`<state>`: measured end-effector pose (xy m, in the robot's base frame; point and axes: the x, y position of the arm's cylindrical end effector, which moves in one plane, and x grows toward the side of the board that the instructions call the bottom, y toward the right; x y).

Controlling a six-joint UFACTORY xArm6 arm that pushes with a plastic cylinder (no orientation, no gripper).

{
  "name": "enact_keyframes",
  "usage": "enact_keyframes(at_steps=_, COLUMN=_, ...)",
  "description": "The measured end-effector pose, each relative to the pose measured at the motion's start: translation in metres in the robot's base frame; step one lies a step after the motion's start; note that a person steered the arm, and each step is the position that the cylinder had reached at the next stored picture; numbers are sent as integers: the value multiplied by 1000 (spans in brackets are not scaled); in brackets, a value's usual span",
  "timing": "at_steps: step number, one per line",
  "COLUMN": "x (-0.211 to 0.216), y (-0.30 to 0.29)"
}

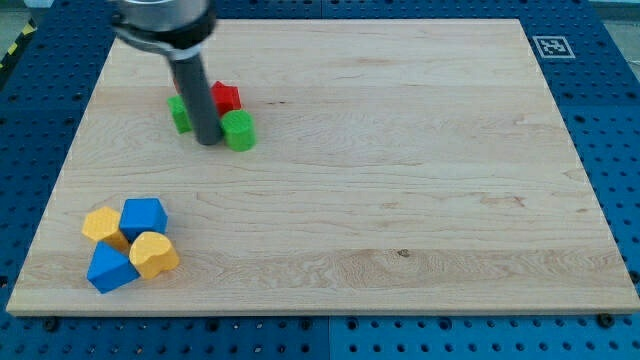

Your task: Nudge green star a bit down

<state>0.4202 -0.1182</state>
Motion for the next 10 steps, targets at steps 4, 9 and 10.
enact_keyframes(at_steps=4, x=32, y=-62)
enact_keyframes(at_steps=9, x=-69, y=-134)
enact_keyframes(at_steps=10, x=-48, y=-112)
